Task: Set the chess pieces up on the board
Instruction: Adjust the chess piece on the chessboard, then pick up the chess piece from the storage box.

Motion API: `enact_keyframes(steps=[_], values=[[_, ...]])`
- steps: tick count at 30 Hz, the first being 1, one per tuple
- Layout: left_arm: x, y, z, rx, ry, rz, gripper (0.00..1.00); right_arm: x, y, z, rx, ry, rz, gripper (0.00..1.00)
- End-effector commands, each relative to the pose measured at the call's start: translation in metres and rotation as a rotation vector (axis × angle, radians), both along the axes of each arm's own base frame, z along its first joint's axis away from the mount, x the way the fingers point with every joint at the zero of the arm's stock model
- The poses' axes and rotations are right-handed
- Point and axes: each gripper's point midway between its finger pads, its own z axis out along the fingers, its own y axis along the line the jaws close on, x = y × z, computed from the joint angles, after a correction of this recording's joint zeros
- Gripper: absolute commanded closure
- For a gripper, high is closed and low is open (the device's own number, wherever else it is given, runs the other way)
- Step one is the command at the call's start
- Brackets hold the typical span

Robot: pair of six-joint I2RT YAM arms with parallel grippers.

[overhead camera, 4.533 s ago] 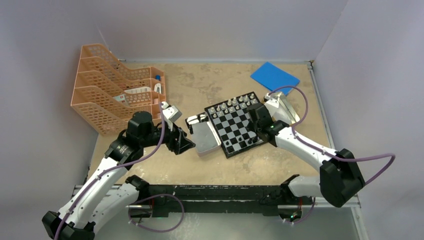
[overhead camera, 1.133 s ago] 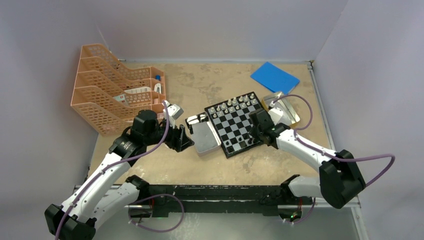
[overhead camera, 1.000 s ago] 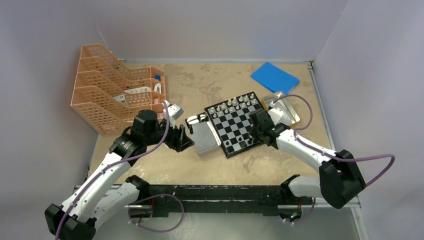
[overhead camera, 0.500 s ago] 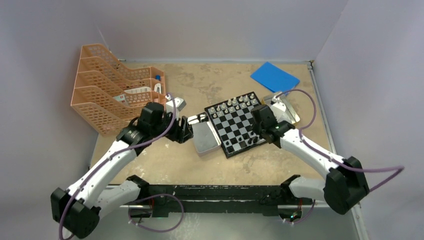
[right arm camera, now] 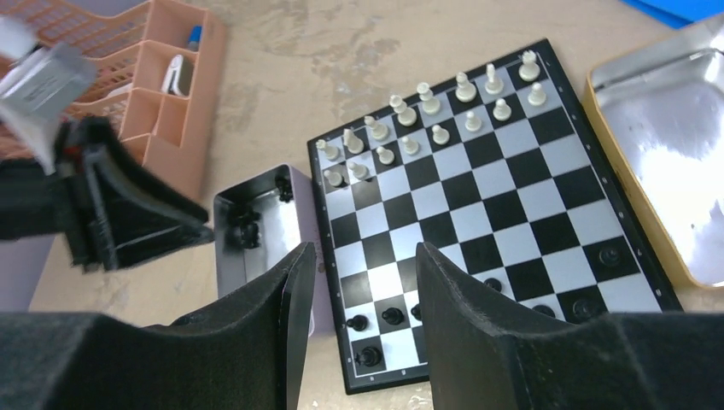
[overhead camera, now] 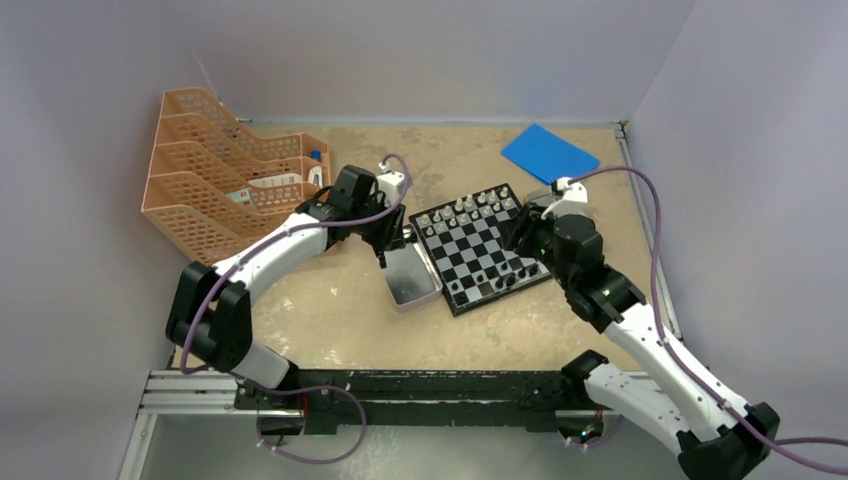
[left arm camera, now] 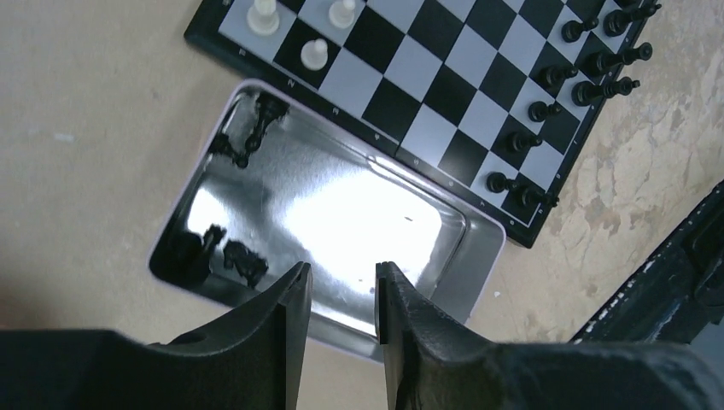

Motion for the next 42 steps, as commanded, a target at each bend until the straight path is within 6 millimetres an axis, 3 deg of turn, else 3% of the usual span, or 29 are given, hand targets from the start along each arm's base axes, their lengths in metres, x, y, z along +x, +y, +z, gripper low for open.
enact_keyframes(steps=[1,8,18,34,42], values=[[0.029,-0.027,0.022,-0.023,-0.183,-0.232,0.67,-0.007,0.008,0.022,-0.013,-0.124,0.108,0.51],[0.045,-0.038,-0.013,0.037,-0.236,-0.41,0.65,-0.022,0.009,0.053,0.043,-0.235,0.159,0.51],[0.069,-0.04,-0.038,0.104,-0.355,-0.473,0.65,-0.035,0.003,0.067,0.064,-0.302,0.175,0.52],[0.076,-0.037,-0.067,0.165,-0.321,-0.518,0.67,-0.041,-0.013,0.082,0.074,-0.358,0.113,0.52],[0.08,-0.037,-0.078,0.183,-0.299,-0.514,0.68,-0.041,-0.01,0.08,0.08,-0.358,0.125,0.51]])
